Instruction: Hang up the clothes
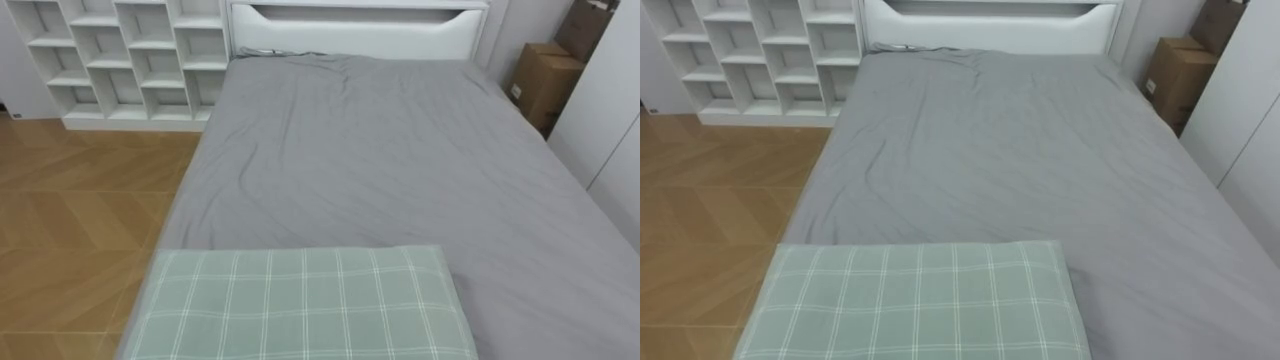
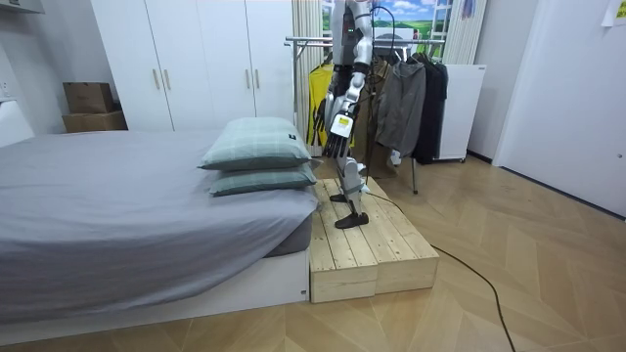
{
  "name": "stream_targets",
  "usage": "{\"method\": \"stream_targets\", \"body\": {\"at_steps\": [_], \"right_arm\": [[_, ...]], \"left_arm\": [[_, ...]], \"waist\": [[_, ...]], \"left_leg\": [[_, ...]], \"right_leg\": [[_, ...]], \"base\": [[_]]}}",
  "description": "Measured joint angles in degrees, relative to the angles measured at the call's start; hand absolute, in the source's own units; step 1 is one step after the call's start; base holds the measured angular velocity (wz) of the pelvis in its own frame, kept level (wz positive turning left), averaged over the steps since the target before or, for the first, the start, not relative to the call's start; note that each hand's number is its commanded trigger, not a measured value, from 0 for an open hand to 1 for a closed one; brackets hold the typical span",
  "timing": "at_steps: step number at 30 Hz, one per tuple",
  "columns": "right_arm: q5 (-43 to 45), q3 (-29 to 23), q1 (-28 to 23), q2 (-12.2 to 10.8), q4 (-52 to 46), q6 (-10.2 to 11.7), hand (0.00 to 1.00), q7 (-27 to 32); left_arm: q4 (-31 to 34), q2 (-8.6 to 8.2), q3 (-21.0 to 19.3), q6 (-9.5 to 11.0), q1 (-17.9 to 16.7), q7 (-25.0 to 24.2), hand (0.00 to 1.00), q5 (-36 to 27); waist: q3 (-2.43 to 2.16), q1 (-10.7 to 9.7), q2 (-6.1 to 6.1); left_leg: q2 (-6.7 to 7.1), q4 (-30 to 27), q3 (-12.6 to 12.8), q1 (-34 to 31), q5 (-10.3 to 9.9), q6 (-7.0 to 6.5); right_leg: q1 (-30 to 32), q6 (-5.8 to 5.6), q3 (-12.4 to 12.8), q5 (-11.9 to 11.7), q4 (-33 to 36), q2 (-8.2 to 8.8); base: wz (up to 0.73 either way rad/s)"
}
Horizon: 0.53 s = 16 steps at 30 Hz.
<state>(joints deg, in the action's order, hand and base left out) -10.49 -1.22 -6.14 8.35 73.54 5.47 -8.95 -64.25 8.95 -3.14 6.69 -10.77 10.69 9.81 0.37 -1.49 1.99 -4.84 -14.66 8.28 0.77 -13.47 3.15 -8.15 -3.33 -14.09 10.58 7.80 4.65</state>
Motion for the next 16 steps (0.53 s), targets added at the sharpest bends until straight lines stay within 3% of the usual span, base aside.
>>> {"method": "stream_targets", "body": {"at_steps": [16], "right_arm": [[0.0,0.0,0.0,0.0,0.0,0.0,0.0,0.0]], "left_arm": [[0.0,0.11,0.0,0.0,0.0,-0.2,0.0,0.0]], "waist": [[0.03,0.0,0.02]], "left_leg": [[0.05,0.0,-0.2,-0.1,0.0,0.0]], "right_leg": [[0.0,0.0,0.0,0.0,0.0,0.0]], "base": [[0.0]]}}
